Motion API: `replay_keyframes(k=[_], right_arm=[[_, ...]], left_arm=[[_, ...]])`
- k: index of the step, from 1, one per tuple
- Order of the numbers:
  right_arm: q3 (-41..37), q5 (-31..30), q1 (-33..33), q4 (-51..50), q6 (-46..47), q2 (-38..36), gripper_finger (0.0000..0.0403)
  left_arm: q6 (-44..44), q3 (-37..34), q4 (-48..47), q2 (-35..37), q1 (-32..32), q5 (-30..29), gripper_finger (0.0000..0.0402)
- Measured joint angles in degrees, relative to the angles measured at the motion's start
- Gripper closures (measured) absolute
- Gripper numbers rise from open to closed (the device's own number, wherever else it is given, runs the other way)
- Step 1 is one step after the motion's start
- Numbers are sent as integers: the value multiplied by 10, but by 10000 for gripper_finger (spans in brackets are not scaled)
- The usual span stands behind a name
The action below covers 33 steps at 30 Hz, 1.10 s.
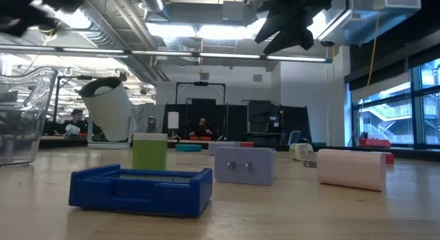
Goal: Pick & Place Office items
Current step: Put the white timer into the right transparent bin
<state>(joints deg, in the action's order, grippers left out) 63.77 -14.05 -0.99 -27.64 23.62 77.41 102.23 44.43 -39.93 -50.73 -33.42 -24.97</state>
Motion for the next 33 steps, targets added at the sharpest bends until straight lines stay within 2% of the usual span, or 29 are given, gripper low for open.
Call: replay_keyframes(k=[6, 9, 12, 14, 17, 20, 25, 33], right_arm=[[0, 16, -10, -34, 28, 0, 172], [0, 17, -13, -39, 28, 0, 172], [0, 17, -13, -41, 26, 0, 172], [0, 17, -12, -41, 19, 0, 172], [0, 16, -13, -41, 8, 0, 172], [0, 16, -13, -41, 5, 0, 172], [0, 16, -14, -41, 4, 0, 172], [0, 15, -21, -41, 19, 0, 172]], left_arm=[[-141, 31, 0, 17, 26, -235, 197], [-202, 39, -1, 23, 40, -333, 196], [-238, 42, -1, 25, 55, -395, 197], [-253, 42, 1, 25, 63, -411, 198], [-278, 42, 1, 25, 73, -411, 198], [-280, 42, 1, 25, 77, -378, 198], [-280, 42, 4, 25, 77, -290, 199], [-280, 40, 4, 25, 77, -114, 199]])
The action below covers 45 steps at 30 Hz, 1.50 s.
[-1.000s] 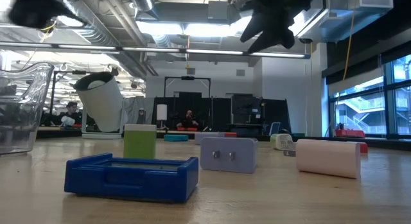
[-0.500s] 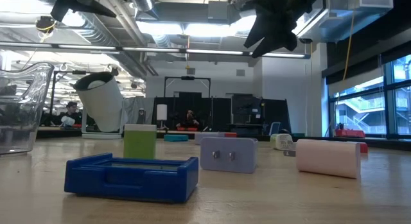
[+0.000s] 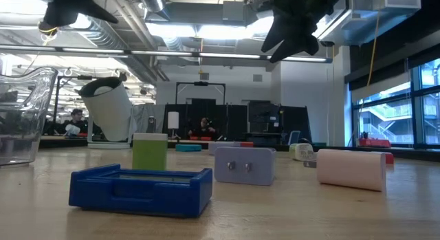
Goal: Pick & Place Office items
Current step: Put the white timer into the right transparent bin
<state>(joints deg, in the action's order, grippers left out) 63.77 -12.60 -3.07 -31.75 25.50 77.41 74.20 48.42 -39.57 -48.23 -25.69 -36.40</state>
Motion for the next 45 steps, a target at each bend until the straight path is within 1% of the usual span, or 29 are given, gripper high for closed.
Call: replay_keyframes(k=[3, 5, 8, 10, 14, 20, 21, 22, 24, 26, 27, 31, 37, 41, 45], right_arm=[[0, 2, 0, 0, 12, 0, 172], [0, 17, 0, -1, 21, 0, 172], [0, 55, 0, -18, 20, 0, 172], [0, 61, 1, -49, 16, 0, 172], [0, 57, 2, -137, 24, 0, 173], [0, 42, 1, -227, 39, 9, 173], [0, 43, 0, -237, 40, 14, 173], [0, 45, -1, -243, 40, 21, 173], [0, 49, -4, -255, 37, 41, 173], [0, 55, -10, -255, 15, 64, 173], [0, 66, -15, -255, -1, 78, 173], [0, 117, -26, -260, -84, 136, 173], [0, 125, -18, -279, -198, 191, 173], [0, 133, -9, -291, -262, 200, 173], [0, 134, -5, -281, -315, 200, 173]], left_arm=[[0, 0, 0, 0, 0, 62, 197], [0, 0, 0, 0, 0, 97, 197], [0, 0, 0, 0, 0, 140, 198], [0, 0, 0, 0, 0, 160, 199], [0, 0, 0, 0, 0, 182, 197], [-1, 0, 0, 0, 0, 185, 198], [-15, 0, -6, -1, 0, 191, 199], [-48, 0, -29, -6, 0, 212, 199], [-131, -1, -100, -23, -1, 263, 198], [-196, -2, -146, -39, -1, 294, 197], [-221, -2, -166, -43, -1, 300, 197], [-281, -2, -200, -63, -1, 303, 198], [-285, -1, -196, -74, -1, 301, 197], [-285, -1, -195, -74, -1, 301, 198], [-285, -1, -193, -74, -1, 301, 199]])
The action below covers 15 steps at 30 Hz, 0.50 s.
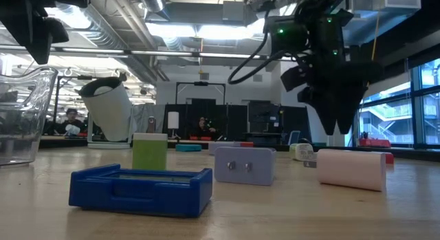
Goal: Pick & Place Office items
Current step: Put the white timer into the right transparent bin
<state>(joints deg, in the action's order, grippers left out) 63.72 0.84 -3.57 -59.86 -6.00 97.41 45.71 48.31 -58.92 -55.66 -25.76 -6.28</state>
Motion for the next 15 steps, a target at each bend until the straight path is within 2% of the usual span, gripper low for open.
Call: replay_keyframes(k=[6, 10, 15], right_arm=[[-5, 3, 0, 22, -9, 0, 173], [-33, 20, 0, 47, -7, 0, 173], [-63, 7, 0, 77, 10, 0, 173]], left_arm=[[0, 0, 0, 0, 0, 0, 198], [0, 0, 0, 0, 0, 0, 199], [0, 0, 0, 0, 0, 0, 197]])
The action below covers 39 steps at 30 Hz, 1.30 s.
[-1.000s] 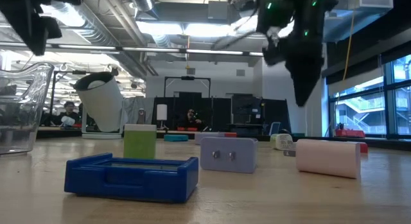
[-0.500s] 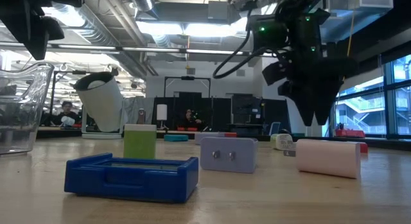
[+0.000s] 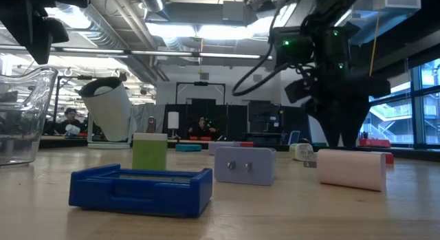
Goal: Pick & Place Office items
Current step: Put the white timer into the right transparent bin
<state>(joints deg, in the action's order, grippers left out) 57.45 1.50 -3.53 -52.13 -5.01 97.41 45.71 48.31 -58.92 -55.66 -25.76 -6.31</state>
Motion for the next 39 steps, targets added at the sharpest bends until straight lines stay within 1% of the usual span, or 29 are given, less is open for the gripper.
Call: replay_keyframes(k=[8, 13, 16, 21, 25, 29, 32, 36, 39], right_arm=[[-31, 11, 0, 61, -1, 0, 173], [-51, 11, 0, 87, 1, 0, 176], [-58, 8, 0, 96, 14, -1, 193], [-59, 7, 0, 97, 24, -1, 249], [-59, 9, 0, 97, 28, -1, 249], [-59, 17, 0, 97, 37, -1, 249], [-61, 23, 0, 97, 60, -9, 249], [-63, 34, 1, 95, 83, -40, 249], [-63, 30, 0, 93, 109, -75, 249]], left_arm=[[0, 0, 0, 0, 0, -2, 197], [0, 0, 0, 0, 0, -44, 199], [0, 0, 0, 0, 0, -69, 199], [0, 0, 0, 0, 0, -72, 197], [2, 0, 1, 0, 0, -77, 199], [28, 1, 6, 0, 0, -86, 197], [71, 1, 18, 0, 0, -117, 197], [137, 1, 39, 0, 0, -195, 199], [159, 1, 48, 0, 0, -247, 197]])
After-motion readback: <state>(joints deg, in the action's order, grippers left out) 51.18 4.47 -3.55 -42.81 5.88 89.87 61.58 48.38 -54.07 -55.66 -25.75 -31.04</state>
